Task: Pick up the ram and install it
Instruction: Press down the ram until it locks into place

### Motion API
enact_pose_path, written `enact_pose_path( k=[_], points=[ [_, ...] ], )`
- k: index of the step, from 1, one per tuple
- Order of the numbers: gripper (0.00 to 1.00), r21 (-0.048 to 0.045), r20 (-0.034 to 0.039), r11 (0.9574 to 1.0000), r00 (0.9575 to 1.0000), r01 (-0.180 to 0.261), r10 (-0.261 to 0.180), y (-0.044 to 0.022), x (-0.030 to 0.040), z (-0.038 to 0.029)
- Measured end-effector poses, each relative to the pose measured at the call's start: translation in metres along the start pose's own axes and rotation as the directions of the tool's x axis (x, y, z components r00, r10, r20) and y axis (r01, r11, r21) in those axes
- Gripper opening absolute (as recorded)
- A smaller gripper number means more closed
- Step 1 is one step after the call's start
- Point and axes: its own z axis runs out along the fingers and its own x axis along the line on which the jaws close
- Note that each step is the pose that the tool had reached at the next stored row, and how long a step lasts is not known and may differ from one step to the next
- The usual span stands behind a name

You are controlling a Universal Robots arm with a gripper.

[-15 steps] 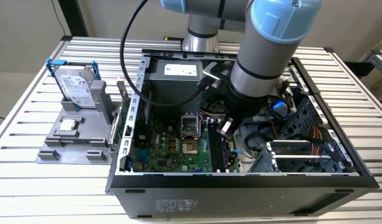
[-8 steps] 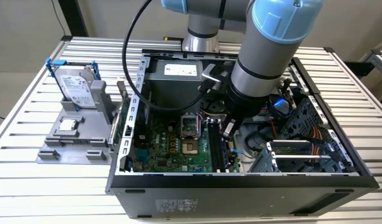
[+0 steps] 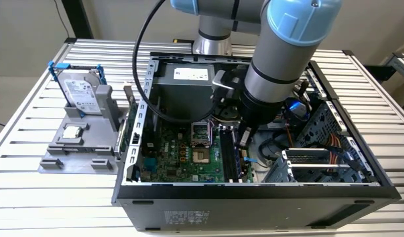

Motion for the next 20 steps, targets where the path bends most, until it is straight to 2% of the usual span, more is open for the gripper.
enact_pose_path(
  k=[2,5,9,13,16,20],
  points=[
    [0.0,-0.0017,-0.0031,0.997,0.997,0.078,-0.078,-0.0001,0.0,0.0],
    [0.0,-0.0031,-0.0052,0.9913,0.9913,0.132,-0.132,-0.0001,0.0,0.0],
    [0.0,-0.005,-0.0078,0.9799,0.9798,0.2,-0.2,-0.0003,-0.0001,0.0001],
    [0.0,-0.0071,-0.0102,0.9636,0.9635,0.267,-0.267,-0.0003,-0.0001,0.0002],
    [0.0,-0.0087,-0.012,0.9479,0.9478,0.319,-0.319,-0.0003,-0.0001,0.0005],
    [0.0,-0.0105,-0.0137,0.9295,0.9294,0.369,-0.369,-0.0004,-0.0001,0.001]
  ],
)
